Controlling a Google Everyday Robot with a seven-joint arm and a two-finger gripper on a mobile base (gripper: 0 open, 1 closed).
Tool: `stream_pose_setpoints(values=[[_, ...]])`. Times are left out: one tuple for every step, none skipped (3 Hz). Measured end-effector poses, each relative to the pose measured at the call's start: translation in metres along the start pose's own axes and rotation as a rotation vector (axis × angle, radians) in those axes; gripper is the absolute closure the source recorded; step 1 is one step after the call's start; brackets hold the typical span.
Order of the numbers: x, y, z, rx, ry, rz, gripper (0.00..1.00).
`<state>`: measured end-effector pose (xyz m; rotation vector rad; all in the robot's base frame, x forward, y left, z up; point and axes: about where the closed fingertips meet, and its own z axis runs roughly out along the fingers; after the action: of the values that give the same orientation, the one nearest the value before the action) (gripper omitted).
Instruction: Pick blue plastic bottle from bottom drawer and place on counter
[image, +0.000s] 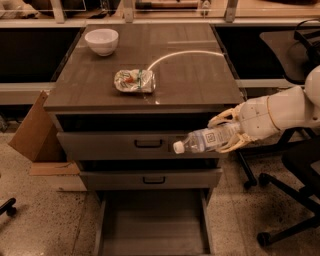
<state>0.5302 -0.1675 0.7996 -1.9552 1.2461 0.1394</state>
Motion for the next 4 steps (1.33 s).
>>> stream_pose_setpoints(values=[[-0.001, -0.01, -0.005, 0.016, 0.001, 0.017, 1.0], [-0.005, -0.041, -0.023, 0.062, 0.0, 0.046, 1.0], [-0.017, -0.08, -0.048, 0.121, 0.009, 0.055, 1.0], [-0.029, -0.118, -0.058, 0.173, -0.003, 0.071, 1.0]])
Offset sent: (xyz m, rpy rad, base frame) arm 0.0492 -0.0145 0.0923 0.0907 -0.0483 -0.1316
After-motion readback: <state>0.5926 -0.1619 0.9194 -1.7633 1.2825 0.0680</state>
